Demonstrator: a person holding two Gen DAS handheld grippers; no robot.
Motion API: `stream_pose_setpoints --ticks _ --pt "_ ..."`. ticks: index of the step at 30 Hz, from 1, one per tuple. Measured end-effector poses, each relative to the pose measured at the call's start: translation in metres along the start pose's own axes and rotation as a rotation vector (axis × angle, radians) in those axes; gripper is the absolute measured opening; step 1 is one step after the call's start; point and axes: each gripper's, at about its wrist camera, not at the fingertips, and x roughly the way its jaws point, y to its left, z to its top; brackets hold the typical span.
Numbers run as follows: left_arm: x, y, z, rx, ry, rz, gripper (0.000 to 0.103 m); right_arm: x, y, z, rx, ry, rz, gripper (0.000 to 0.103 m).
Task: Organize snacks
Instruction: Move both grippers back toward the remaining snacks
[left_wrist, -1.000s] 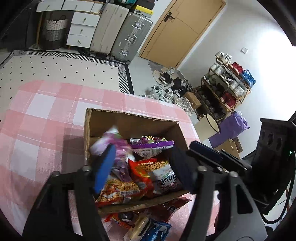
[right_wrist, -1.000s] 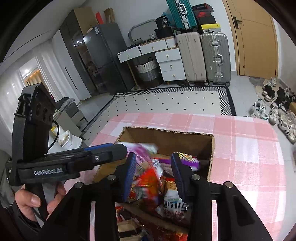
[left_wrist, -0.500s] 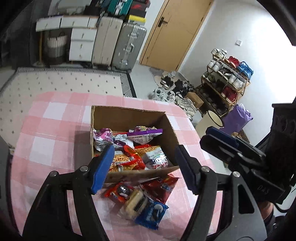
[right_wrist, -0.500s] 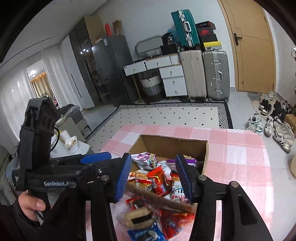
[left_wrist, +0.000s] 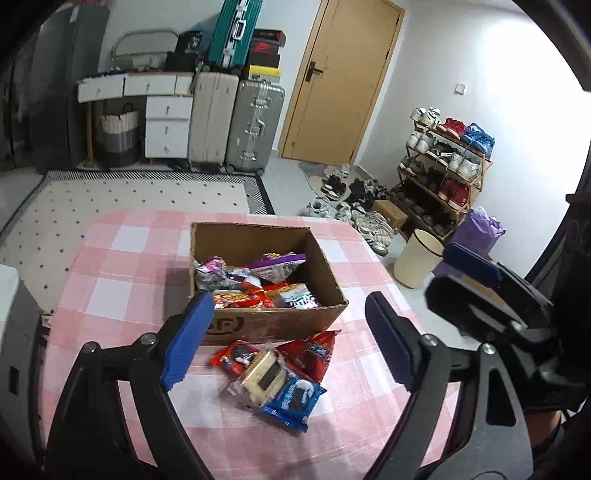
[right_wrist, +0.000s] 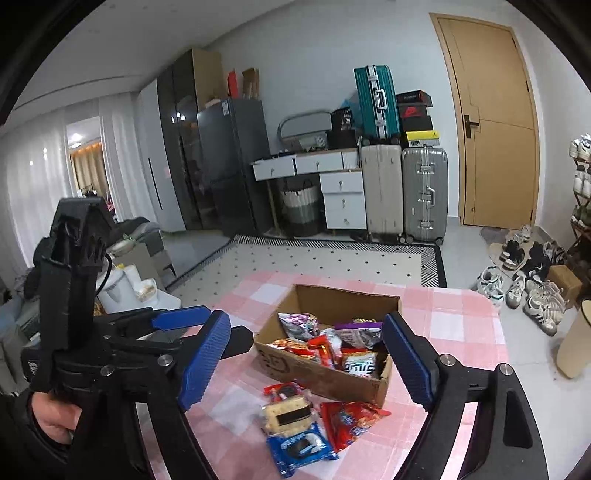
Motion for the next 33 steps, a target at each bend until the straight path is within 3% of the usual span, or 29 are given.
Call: stream_pose_setpoints --ticks 10,12,17,19,28,33 --pt "-0.047 0.013 -0.026 -0.024 -0.032 0.047 0.084 -0.046 0.022 -0.018 0.02 -0.039 0.002 0.092" --pt "-0.057 0.013 -0.034 0.006 -0.062 0.09 0.084 -0.049 0.023 -0.024 0.029 -0.036 -0.007 0.094" --pt "-0.069 0.015 -0.056 0.034 -0.054 0.102 0.093 -0.055 0.025 -0.053 0.065 -0.007 0.014 0.098" --pt "-0.07 0.018 -0.064 0.028 -0.05 0.109 0.1 -0.052 0.026 -0.064 0.064 0.012 0.017 0.098" --pt "-0.054 0.029 -0.097 0.01 -0.013 0.065 0.102 -0.024 0.027 -0.099 0.081 0.1 0.018 0.1" --pt "-0.037 0.042 -0.106 -0.049 0.006 0.093 0.102 -0.005 0.019 -0.118 0.115 0.154 0.012 0.1"
